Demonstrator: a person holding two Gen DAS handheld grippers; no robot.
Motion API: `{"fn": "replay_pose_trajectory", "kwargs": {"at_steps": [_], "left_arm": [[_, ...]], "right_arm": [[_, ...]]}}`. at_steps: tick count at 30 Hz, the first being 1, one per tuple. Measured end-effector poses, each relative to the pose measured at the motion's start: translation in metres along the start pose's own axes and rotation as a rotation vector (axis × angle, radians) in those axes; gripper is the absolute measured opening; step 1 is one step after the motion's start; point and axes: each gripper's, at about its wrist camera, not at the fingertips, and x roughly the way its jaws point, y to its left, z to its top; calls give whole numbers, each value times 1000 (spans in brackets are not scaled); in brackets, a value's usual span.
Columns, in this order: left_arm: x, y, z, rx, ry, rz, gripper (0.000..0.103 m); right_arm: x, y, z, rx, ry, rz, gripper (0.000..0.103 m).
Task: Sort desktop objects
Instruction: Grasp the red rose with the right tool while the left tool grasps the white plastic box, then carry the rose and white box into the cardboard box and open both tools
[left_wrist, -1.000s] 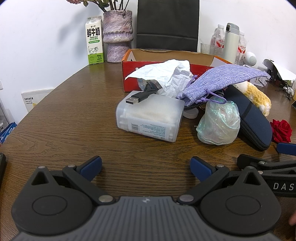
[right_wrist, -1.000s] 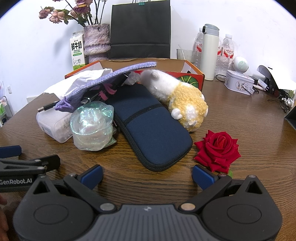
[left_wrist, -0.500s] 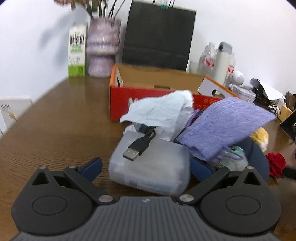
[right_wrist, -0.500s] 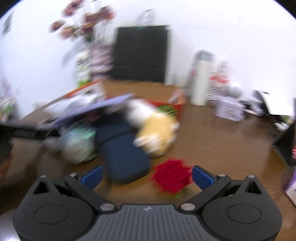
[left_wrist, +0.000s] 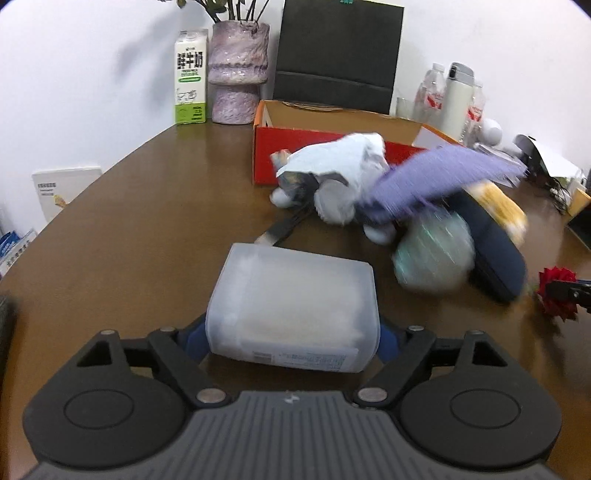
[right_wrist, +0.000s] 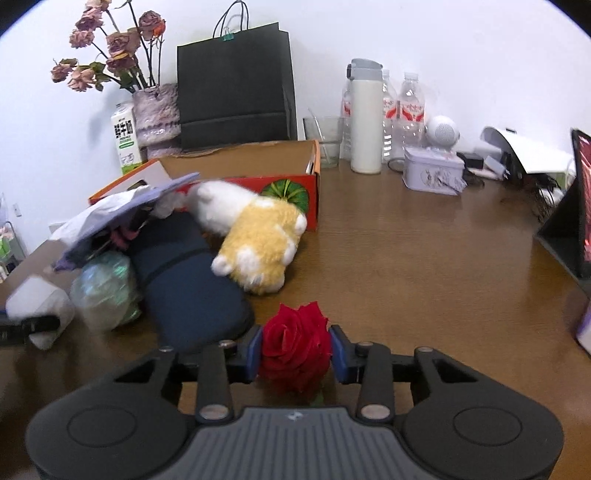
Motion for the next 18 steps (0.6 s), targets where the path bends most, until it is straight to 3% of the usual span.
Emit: {"fn": "replay_pose_trajectory", "kwargs": {"at_steps": [2,7,8,9,11,12,14,16,18], "left_arm": [[-19,-4,-13,11,10,15,85],[-52,-14,-29,52,17,-32,89],[-53,-16,-28,61,2,-33,92],[-54,-17,-26,69,-15,-27,96],[-53,-20,-24,97,-45,-42,98],[-50,-22,-22,110,-48,-40,98],[-43,-27,-20,124,-31,-28,86],[-44,-30,-22,140,-32,-36,83],[-48,-31,-25,148,-33,-58,83]], "right_arm": [[-15,4,-12,-16,19,30,36],[-54,26,-45,-55,42,146,39],[-60,31,-51,-65,35,164,45],[-66,35,-55,-74,18,171,63],[-72,41,-59,-88,-11,139,78],[-74,44,-61,-95,-14,121,75],[-73,44,-60,-93,-4,120,70],[-71,44,-58,-83,25,130,57],[-67,43,-58,-83,54,152,35]]}}
